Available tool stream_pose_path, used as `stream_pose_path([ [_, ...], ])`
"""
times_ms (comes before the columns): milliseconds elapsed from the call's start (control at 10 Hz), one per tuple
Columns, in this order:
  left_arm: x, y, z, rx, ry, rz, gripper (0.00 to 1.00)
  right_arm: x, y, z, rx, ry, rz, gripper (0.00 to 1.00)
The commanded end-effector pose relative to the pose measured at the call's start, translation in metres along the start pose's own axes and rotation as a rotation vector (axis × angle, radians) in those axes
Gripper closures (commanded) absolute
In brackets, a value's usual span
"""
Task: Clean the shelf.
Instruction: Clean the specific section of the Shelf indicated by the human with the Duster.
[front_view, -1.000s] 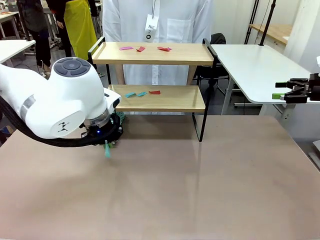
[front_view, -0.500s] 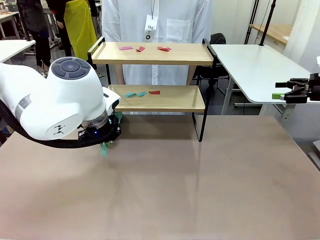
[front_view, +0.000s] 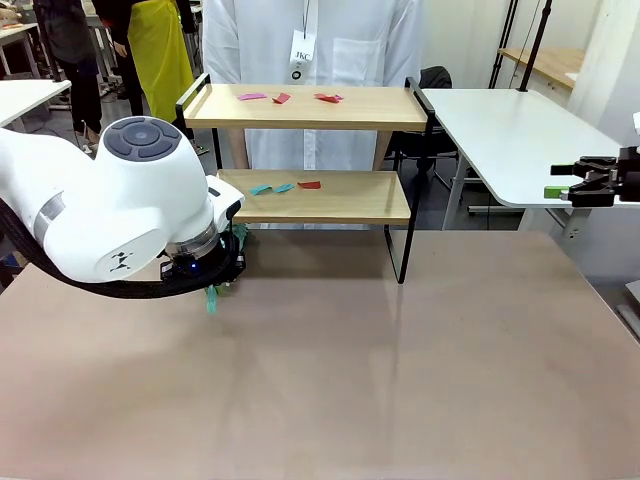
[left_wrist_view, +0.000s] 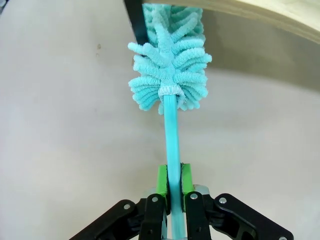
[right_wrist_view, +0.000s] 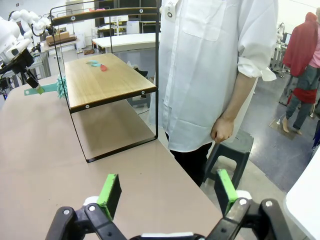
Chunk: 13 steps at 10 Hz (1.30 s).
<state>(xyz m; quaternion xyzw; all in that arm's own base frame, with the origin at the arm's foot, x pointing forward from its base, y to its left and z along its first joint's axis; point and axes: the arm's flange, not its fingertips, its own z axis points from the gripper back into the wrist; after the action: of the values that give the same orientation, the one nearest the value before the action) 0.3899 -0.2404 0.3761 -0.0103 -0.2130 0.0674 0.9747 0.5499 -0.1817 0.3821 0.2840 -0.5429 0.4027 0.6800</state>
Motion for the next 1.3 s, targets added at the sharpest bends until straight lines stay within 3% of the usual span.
stream_pose_path([
  [0, -0.005, 0.014, 0.011, -0.061, -0.023, -0.092, 0.87, 0.004, 0.0, 0.0, -0.001, 0.008, -0.001, 0.0],
  [400, -0.008, 0.035, 0.025, -0.141, 0.002, -0.274, 0.87, 0.004, 0.0, 0.0, -0.001, 0.008, -0.001, 0.0],
  [700, -0.007, 0.06, 0.04, -0.292, 0.002, -0.442, 0.87, 0.004, 0.0, 0.0, -0.001, 0.008, -0.001, 0.0],
  [1200, 0.0, 0.089, 0.049, -0.326, 0.08, -0.777, 0.87, 0.004, 0.0, 0.0, -0.001, 0.008, -0.001, 0.0],
])
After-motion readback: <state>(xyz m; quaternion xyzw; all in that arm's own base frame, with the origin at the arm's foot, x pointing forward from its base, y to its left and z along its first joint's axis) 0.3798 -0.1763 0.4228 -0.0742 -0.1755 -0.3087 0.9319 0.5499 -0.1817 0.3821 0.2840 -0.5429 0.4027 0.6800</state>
